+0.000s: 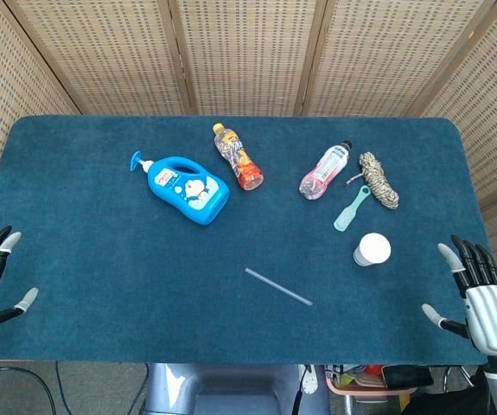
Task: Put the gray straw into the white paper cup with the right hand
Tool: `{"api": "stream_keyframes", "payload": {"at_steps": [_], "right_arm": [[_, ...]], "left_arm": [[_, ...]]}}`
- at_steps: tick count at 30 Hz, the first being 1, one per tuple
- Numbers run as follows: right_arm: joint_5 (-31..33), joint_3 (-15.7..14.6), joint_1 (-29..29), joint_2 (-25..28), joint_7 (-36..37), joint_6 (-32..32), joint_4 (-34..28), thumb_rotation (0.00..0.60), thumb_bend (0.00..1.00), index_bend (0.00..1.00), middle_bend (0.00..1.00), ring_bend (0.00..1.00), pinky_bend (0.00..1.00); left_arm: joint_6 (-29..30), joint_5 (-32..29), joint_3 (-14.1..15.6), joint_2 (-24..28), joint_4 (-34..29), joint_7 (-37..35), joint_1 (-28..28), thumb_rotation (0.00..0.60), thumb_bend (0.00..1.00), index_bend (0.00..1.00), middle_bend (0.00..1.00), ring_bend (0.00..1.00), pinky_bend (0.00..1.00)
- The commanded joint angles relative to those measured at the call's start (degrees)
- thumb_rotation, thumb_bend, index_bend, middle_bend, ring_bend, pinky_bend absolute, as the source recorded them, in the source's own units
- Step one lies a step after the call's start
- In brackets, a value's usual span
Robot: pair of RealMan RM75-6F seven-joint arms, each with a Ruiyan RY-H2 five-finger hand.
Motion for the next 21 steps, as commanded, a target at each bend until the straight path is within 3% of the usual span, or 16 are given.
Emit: {"api": "stream_keyframes", "payload": {"at_steps": [1,8,14,18,21], "right_arm": [[-0.1,-0.1,0.1,-0.1,-0.3,-0.3,0.0,0.600,0.00,0.04,0.00,0.00,0.00],[-3.5,-0.1,3.4,-1.1,-1.3,-3.7,-0.4,0.600,0.00,0.10,0.00,0.00,0.00],[-5.5,2.2,12.6,1.6,-3.8,-15.5,-8.4,0.600,0.00,0.21,0.00,0.00,0.00],[3.0,6.8,21.1,1.2,-11.4,-28.7,-14.8,0.600,0.01,0.30,0.00,0.00,0.00],[9.4,8.6,24.4,-1.0,-18.6,-33.1,-16.2,0.600,0.09,0.34,0.00,0.00,0.00]], "left_arm": [[0.0,0.0,0.0,0.0,0.0,0.0,0.0,0.600,0.29,0.00,0.00,0.00,0.00],[-0.1,-0.1,-0.1,0.0,-0.2,0.4,0.0,0.600,0.29,0.00,0.00,0.00,0.00],[-0.3,-0.4,-0.3,0.0,-0.6,0.7,-0.1,0.600,0.29,0.00,0.00,0.00,0.00],[-1.8,-1.5,-0.7,0.0,-0.6,0.9,-0.8,0.600,0.29,0.00,0.00,0.00,0.00],[-2.5,-2.2,-0.9,0.0,-0.5,0.8,-1.1,0.600,0.29,0.00,0.00,0.00,0.00]]}}
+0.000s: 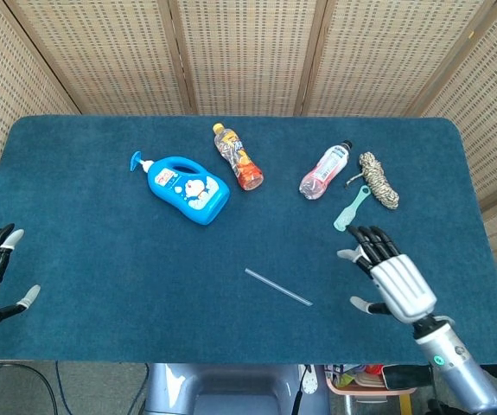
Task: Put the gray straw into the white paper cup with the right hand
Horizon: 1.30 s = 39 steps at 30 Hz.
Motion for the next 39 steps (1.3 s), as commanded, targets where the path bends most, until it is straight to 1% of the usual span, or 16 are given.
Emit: {"api": "stream_keyframes", "payload": {"at_steps": [1,3,4,5,6,8,10,13,16,20,28,39], "right_arm": [[12.5,4.9,9.1,-3.1,-13.7,-11.1,-5.6,0.600,0.11,0.36,0.00,0.00,0.00],[19.3,5.6,12.3,-7.3,-21.0,-13.6,-5.4,0.600,0.16,0.39,0.00,0.00,0.00],[21.3,5.8,13.0,-8.5,-23.0,-13.7,-5.3,0.600,0.17,0.39,0.00,0.00,0.00],[24.2,5.8,14.1,-10.1,-25.8,-13.8,-5.1,0.600,0.18,0.39,0.00,0.00,0.00],[28.4,5.9,15.8,-12.8,-28.6,-14.6,-4.2,0.600,0.18,0.39,0.00,0.00,0.00],[36.0,6.3,18.8,-17.3,-34.2,-13.6,-2.6,0.600,0.20,0.40,0.00,0.00,0.00],[42.1,6.4,21.3,-21.2,-38.3,-11.8,-0.7,0.600,0.23,0.41,0.00,0.00,0.00],[47.4,6.4,23.4,-25.2,-41.0,-9.6,1.4,0.600,0.27,0.44,0.00,0.00,0.00],[52.4,6.2,25.2,-28.7,-41.9,-8.4,3.8,0.600,0.31,0.46,0.00,0.00,0.00],[55.9,5.8,27.0,-31.6,-43.3,-6.9,6.5,0.600,0.34,0.46,0.00,0.00,0.00],[59.4,5.9,29.0,-35.7,-43.5,-4.4,10.3,0.600,0.34,0.48,0.00,0.00,0.00],[62.0,5.2,31.0,-39.7,-44.4,-3.0,12.8,0.600,0.34,0.48,0.00,0.00,0.00]], "left_arm": [[-0.7,-0.6,-0.2,0.0,0.1,-0.2,-0.3,0.600,0.29,0.00,0.00,0.00,0.00],[-1.2,-1.3,-0.5,0.1,0.3,-0.6,-0.5,0.600,0.29,0.00,0.00,0.00,0.00],[-1.4,-1.4,-0.5,0.1,0.3,-0.7,-0.6,0.600,0.29,0.00,0.00,0.00,0.00],[-1.6,-1.6,-0.6,0.1,0.4,-0.8,-0.7,0.600,0.29,0.00,0.00,0.00,0.00],[-2.0,-1.9,-0.6,0.2,0.4,-0.9,-0.8,0.600,0.29,0.00,0.00,0.00,0.00],[-2.4,-2.0,-0.6,0.2,0.5,-1.1,-1.0,0.600,0.29,0.00,0.00,0.00,0.00],[-2.7,-2.2,-0.6,0.3,0.6,-1.4,-1.1,0.600,0.29,0.00,0.00,0.00,0.00],[-3.0,-2.5,-0.7,0.5,0.6,-1.7,-1.2,0.600,0.29,0.00,0.00,0.00,0.00],[-3.4,-3.0,-0.9,0.6,0.8,-2.1,-1.4,0.600,0.29,0.00,0.00,0.00,0.00],[-4.1,-3.5,-1.0,0.6,0.9,-2.2,-1.7,0.600,0.29,0.00,0.00,0.00,0.00],[-4.6,-3.9,-1.2,0.5,1.0,-1.9,-1.9,0.600,0.29,0.00,0.00,0.00,0.00],[-4.7,-4.1,-1.2,0.3,0.9,-1.5,-2.0,0.600,0.29,0.00,0.00,0.00,0.00]]}}
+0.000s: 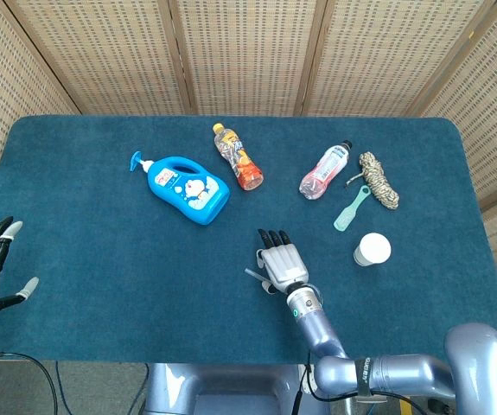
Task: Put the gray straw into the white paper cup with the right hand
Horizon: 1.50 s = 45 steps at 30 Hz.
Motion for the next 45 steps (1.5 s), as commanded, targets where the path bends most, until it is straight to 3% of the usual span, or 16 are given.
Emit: {"api": "stream_keyframes", "payload": {"at_steps": [1,15,29,45], "right_arm": [[0.8,-0.5,0.8,-1.8,-0.7,0.4,1.4,0.600,0.34,0.48,0.00,0.00,0.00],[2.6,-0.8,1.8,-5.2,-2.0,1.4,5.6,0.600,0.34,0.48,0.00,0.00,0.00],[9.3,-1.6,4.1,-2.7,-5.0,-2.8,0.6,0.600,0.36,0.48,0.00,0.00,0.00],[0.3,-10.3,4.9,3.0,-3.9,-6.6,-7.7,0.600,0.38,0.48,0.00,0.00,0.00]], "left_arm": [[0.0,0.0,0.0,0.0,0.0,0.0,0.0,0.600,0.29,0.00,0.00,0.00,0.00],[0.0,-0.3,-0.2,0.3,0.2,-0.9,-0.1,0.600,0.29,0.00,0.00,0.00,0.00],[-0.2,-0.4,-0.2,0.3,0.1,-0.9,-0.2,0.600,0.29,0.00,0.00,0.00,0.00],[-0.7,-0.5,-0.1,0.1,0.1,-0.4,-0.5,0.600,0.29,0.00,0.00,0.00,0.00]]}}
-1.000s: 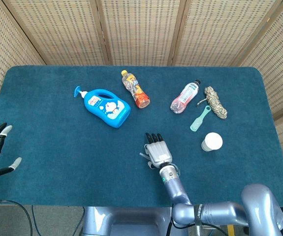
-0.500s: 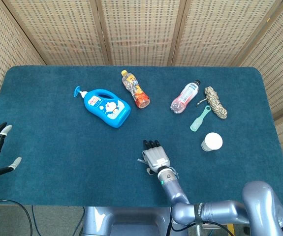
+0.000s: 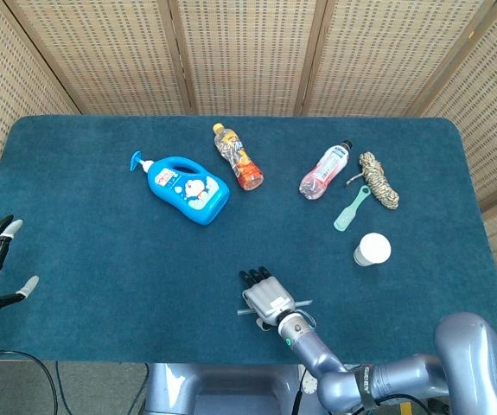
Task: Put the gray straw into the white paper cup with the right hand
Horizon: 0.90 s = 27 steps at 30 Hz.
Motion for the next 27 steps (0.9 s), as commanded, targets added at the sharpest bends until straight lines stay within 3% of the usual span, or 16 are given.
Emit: {"api": "stream_keyframes", "payload": {"at_steps": [1,16,27], "right_arm": [[-2.5,-1.7,-0.1,0.8,0.7,-0.2,-0.7,0.600,0.38,0.48,0.00,0.00,0.00],[-13.3,-4.5,-2.3,0.1,6.4,-0.3,3.0,0.600,0.39,0.56,0.00,0.00,0.00],[-14.2,-5.5,-2.8,-0.3,7.2,-1.4,4.7,0.600,0.43,0.56,0.00,0.00,0.00]], "left_arm": [[0.0,0.0,0.0,0.0,0.0,0.1,0.0,0.600,0.29,0.00,0.00,0.00,0.00],[0.0,0.0,0.1,-0.1,-0.2,0.2,0.0,0.600,0.29,0.00,0.00,0.00,0.00],[-0.1,-0.1,0.0,0.0,-0.1,0.1,-0.1,0.600,0.29,0.00,0.00,0.00,0.00]]}}
